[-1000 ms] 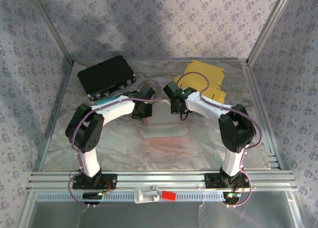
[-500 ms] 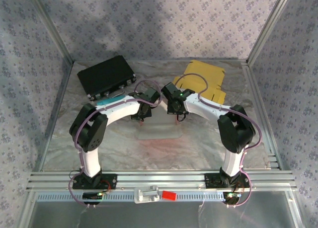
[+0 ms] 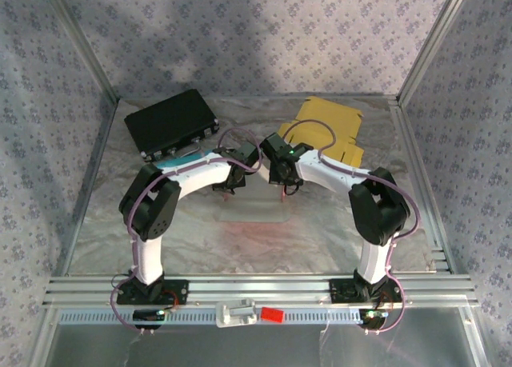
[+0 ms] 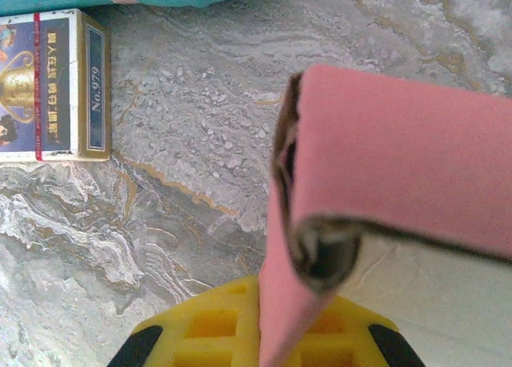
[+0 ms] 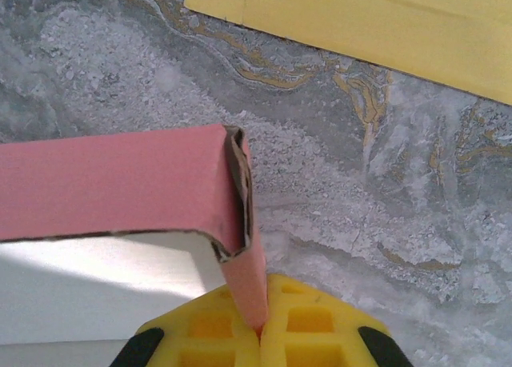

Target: Fold the paper box

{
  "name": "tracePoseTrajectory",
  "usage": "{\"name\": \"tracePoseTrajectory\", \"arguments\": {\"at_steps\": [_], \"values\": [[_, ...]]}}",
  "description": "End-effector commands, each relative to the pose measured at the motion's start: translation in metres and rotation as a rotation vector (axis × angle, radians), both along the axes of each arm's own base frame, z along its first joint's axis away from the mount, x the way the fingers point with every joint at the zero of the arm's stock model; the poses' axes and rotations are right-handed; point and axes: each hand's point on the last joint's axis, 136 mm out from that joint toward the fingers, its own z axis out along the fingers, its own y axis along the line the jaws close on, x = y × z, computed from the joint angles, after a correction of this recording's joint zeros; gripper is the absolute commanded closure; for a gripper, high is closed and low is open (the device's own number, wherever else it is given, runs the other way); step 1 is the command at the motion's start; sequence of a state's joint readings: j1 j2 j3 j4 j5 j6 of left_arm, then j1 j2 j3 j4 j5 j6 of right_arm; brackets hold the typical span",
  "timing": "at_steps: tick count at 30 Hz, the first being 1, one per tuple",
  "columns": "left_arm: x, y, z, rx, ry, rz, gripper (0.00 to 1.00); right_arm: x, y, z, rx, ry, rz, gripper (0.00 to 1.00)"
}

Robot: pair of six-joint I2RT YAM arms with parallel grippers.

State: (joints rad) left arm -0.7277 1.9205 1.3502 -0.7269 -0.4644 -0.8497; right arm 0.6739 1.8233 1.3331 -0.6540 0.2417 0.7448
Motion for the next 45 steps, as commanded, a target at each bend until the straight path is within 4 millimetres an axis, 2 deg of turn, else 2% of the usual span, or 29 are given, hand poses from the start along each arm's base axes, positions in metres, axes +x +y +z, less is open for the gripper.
{"name": "tracePoseTrajectory", "arguments": {"at_steps": [1,5,8,11,17,23,25,28,35,37,39,43,45], "values": [[-0.011,0.026,-0.017,0.135,0.065,0.007,1.00,-0.002,-0.013,-0.001,-0.075,0.008,-0.059,1.00],[-0.005,0.002,-0.007,0.013,0.038,-0.090,0.98,-0.002,-0.012,-0.003,-0.075,0.012,-0.053,1.00],[0.001,-0.014,0.013,-0.110,-0.028,-0.158,0.80,-0.002,-0.012,-0.003,-0.076,0.012,-0.045,1.00],[0.005,-0.021,0.028,-0.194,-0.056,-0.203,0.72,-0.002,-0.012,-0.003,-0.077,0.014,-0.045,1.00],[0.005,-0.023,0.030,-0.257,-0.030,-0.251,0.71,0.000,-0.010,-0.004,-0.076,0.018,-0.042,1.00],[0.003,-0.018,0.022,-0.254,0.000,-0.249,0.81,0.000,-0.010,-0.004,-0.075,0.019,-0.044,1.00],[0.003,-0.017,0.017,-0.241,0.019,-0.249,0.85,0.001,-0.010,-0.003,-0.074,0.017,-0.046,1.00],[0.003,-0.009,0.012,-0.190,0.036,-0.225,1.00,0.001,-0.010,-0.003,-0.077,0.017,-0.045,1.00],[0.005,0.007,0.007,-0.104,0.031,-0.157,0.99,-0.001,-0.008,-0.007,-0.077,0.030,-0.044,1.00],[0.006,0.002,0.008,-0.128,0.023,-0.167,0.80,-0.001,-0.008,-0.007,-0.076,0.032,-0.044,1.00],[0.008,-0.002,0.010,-0.154,0.010,-0.184,0.74,0.001,-0.009,-0.007,-0.077,0.032,-0.043,1.00],[0.014,-0.007,0.014,-0.198,-0.006,-0.207,0.73,0.002,-0.009,-0.005,-0.074,0.029,-0.040,1.00],[0.016,-0.007,0.014,-0.205,-0.006,-0.216,0.76,0.002,-0.009,-0.005,-0.073,0.030,-0.039,1.00]]}}
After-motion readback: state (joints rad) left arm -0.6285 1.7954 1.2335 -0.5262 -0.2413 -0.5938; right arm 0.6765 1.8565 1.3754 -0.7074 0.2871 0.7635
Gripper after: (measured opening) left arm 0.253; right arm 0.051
